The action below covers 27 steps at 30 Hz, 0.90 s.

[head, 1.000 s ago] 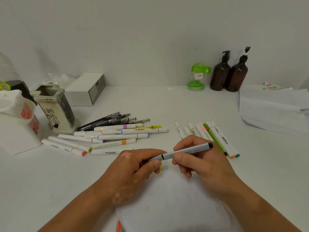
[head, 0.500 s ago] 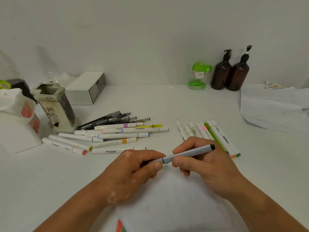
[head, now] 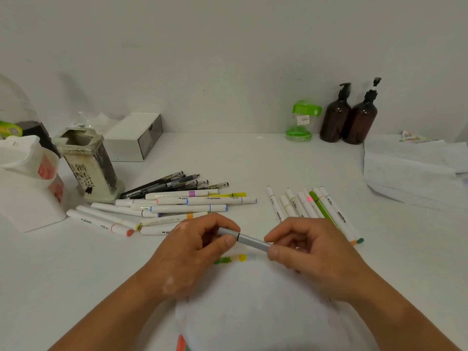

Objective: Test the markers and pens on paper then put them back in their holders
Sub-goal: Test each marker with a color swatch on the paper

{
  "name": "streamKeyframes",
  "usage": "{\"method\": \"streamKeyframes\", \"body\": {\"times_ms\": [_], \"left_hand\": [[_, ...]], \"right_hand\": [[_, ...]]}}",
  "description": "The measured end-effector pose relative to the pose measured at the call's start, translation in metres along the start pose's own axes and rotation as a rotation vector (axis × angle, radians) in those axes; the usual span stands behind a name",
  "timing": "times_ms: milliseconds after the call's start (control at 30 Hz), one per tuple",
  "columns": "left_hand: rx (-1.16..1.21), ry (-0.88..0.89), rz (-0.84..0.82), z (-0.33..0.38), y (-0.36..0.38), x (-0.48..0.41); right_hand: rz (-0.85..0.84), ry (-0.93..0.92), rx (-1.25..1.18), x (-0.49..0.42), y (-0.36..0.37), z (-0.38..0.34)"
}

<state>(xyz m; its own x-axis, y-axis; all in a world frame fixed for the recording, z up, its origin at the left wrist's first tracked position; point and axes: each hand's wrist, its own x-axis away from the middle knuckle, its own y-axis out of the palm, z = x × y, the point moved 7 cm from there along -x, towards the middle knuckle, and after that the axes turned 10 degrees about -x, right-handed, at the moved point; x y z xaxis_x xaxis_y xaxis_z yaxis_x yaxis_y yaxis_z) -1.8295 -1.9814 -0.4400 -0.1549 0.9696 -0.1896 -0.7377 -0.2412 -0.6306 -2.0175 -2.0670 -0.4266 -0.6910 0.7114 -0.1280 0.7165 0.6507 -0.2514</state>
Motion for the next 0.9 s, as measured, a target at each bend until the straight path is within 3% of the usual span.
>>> {"method": "streamKeyframes", "body": {"times_ms": [200, 267, 367, 433, 600, 900], "left_hand": [[0.191, -0.042, 0.008, -0.006, 0.008, -0.002], [0.226, -0.057, 0.035, -0.009, 0.006, -0.003], [0.156, -0.055, 0.078, -0.012, 0.002, -0.003], [0.096, -0.048, 0.086, -0.009, 0.002, -0.003], [0.047, -0.015, 0.053, 0.001, 0.006, 0.0], [0.021, -0.017, 0.057, 0.0, 0.002, 0.001]], "right_hand": [[0.002, -0.018, 0.337, 0.004, 0.006, -0.002], [0.173, -0.03, 0.336, 0.002, -0.024, -0.006], [0.573, 0.025, 0.281, 0.0, -0.097, -0.002], [0.705, 0.113, 0.384, -0.001, -0.138, 0.006], [0.581, 0.397, 0.661, -0.01, -0.166, 0.049], [0.491, 0.446, 0.744, -0.019, -0.144, 0.059]]}}
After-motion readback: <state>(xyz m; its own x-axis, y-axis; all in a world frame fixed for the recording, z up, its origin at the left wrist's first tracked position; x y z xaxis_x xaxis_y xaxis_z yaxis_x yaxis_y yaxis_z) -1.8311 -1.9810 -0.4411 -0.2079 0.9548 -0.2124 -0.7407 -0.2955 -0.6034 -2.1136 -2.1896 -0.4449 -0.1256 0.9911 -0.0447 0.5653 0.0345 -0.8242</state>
